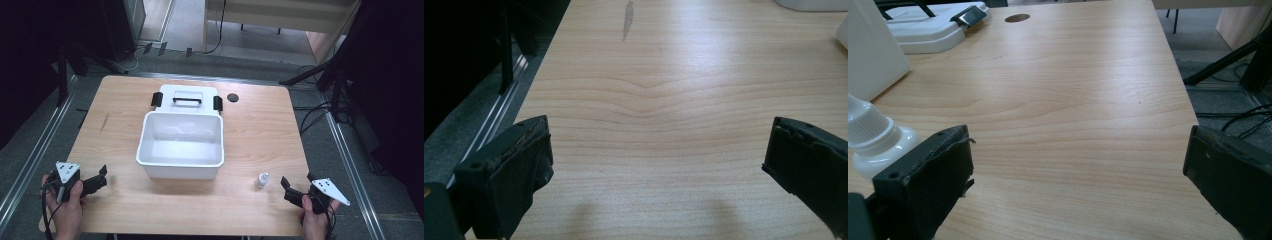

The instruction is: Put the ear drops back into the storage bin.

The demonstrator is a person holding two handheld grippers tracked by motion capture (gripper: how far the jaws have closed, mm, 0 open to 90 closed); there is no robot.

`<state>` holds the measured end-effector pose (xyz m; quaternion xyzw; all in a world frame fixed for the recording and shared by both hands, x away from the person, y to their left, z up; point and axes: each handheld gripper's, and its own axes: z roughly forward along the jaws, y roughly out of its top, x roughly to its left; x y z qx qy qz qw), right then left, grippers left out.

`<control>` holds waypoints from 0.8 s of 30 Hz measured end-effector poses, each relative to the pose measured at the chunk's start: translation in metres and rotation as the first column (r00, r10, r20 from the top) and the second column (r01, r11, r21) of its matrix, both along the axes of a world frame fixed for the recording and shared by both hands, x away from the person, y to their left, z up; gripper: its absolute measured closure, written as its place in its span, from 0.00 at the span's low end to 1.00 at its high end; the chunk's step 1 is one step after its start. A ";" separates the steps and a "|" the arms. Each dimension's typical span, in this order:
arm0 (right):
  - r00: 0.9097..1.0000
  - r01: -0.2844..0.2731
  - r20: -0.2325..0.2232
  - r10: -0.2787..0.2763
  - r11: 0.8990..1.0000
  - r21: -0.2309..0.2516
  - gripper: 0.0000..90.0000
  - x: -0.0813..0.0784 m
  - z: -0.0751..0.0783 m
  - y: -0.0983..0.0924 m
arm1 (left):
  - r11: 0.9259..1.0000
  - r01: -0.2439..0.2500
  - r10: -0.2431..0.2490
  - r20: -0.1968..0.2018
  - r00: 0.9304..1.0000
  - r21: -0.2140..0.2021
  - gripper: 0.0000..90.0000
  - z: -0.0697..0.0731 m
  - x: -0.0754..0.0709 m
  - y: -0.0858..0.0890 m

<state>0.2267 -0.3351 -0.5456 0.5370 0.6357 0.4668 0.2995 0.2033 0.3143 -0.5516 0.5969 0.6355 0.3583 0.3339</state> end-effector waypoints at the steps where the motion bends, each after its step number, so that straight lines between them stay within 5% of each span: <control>1: 1.000 -0.003 -0.005 0.003 1.000 0.001 0.00 0.001 0.000 0.000 | 1.000 0.001 -0.001 0.001 1.000 -0.002 0.00 0.000 0.000 0.000; 7: 1.000 -0.009 -0.030 0.009 1.000 0.000 0.00 0.003 0.000 0.000 | 0.999 0.000 0.000 -0.007 1.000 -0.035 0.00 0.000 -0.002 0.004; 14: 0.998 -0.012 -0.063 0.014 0.999 0.040 0.06 0.006 -0.001 -0.004 | 1.000 -0.004 0.004 -0.005 1.000 -0.022 0.00 0.000 -0.005 0.003; 24: 0.991 -0.048 -0.124 0.050 0.999 0.019 0.06 0.007 0.004 -0.007 | 0.999 -0.034 0.034 -0.019 0.999 -0.011 0.00 0.000 -0.004 0.001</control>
